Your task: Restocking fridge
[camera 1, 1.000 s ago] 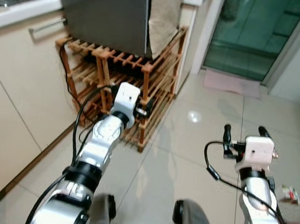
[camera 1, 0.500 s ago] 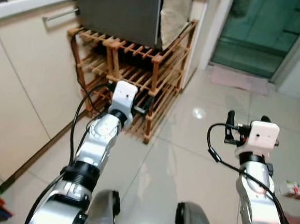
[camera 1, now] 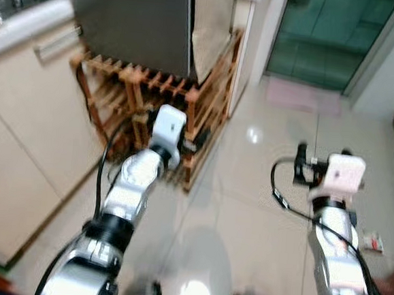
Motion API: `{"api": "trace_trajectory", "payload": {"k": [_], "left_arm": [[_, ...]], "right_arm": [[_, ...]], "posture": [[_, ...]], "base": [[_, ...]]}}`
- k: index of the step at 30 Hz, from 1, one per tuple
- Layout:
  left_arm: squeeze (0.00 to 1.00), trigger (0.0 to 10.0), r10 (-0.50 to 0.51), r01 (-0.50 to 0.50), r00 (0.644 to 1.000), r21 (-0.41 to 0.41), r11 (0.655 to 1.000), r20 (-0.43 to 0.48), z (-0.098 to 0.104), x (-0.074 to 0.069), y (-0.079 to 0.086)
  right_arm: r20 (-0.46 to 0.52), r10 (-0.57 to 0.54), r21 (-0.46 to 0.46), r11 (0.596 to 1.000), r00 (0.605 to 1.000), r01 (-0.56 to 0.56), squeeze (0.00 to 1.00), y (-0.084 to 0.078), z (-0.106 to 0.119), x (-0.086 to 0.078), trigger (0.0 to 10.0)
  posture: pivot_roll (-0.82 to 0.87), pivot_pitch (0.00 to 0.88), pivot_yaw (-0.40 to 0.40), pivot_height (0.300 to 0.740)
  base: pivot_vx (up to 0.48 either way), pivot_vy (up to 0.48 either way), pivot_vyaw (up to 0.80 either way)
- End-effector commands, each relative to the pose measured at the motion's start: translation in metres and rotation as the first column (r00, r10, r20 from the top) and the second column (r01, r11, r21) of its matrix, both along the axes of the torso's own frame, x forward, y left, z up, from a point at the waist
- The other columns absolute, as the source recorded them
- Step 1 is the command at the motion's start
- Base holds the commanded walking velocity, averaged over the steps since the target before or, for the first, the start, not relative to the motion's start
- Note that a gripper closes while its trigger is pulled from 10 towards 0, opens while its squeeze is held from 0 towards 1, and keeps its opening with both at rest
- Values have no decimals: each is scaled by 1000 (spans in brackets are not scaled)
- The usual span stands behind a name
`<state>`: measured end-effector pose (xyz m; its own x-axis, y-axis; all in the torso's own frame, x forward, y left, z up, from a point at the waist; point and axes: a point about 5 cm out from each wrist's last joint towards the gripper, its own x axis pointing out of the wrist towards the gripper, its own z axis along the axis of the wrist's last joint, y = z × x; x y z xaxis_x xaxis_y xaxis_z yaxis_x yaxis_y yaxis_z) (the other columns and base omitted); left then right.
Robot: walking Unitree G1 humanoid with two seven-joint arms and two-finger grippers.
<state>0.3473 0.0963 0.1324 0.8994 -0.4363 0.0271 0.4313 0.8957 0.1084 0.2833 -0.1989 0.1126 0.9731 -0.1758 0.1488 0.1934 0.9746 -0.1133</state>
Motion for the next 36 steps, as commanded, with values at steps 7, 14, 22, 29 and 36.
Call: {"api": "trace_trajectory", "payload": {"k": [7, 14, 22, 29, 36], "left_arm": [[0, 10000, 12, -11, 1000, -66, 998, 14, 8, -2, -5], [0, 10000, 63, -62, 998, -73, 995, 19, 10, 1, 2], [0, 10000, 201, -207, 977, -99, 973, -66, 2, 7, 14], [0, 10000, 124, -125, 992, -99, 987, -22, 6, 4, 6], [0, 10000, 27, -14, 996, -143, 990, 87, 26, -2, -8]], "right_arm": [[3, -8, 1, 1000, 1000, 8, 0, -1, -1, 1, 10000], [-2, -9, 2, 1000, 1000, 9, 0, -3, -1, 4, 10000], [23, -35, 2, 999, 999, 35, 0, -6, -4, -5, 10000], [53, -8, -74, 997, 999, 12, 0, -5, -2, -21, 10000], [60, -31, -67, 997, 998, 35, 0, -10, 1, -19, 10000]], "posture": [[-63, 0, 6, 740], [-60, 0, -1, 740], [-54, 0, -13, 740], [-65, 0, -13, 740], [-74, 0, -8, 740]], "base": [[0, 0, 0], [0, 0, 0], [0, 0, 0], [0, 0, 0], [411, 0, 0]]}}
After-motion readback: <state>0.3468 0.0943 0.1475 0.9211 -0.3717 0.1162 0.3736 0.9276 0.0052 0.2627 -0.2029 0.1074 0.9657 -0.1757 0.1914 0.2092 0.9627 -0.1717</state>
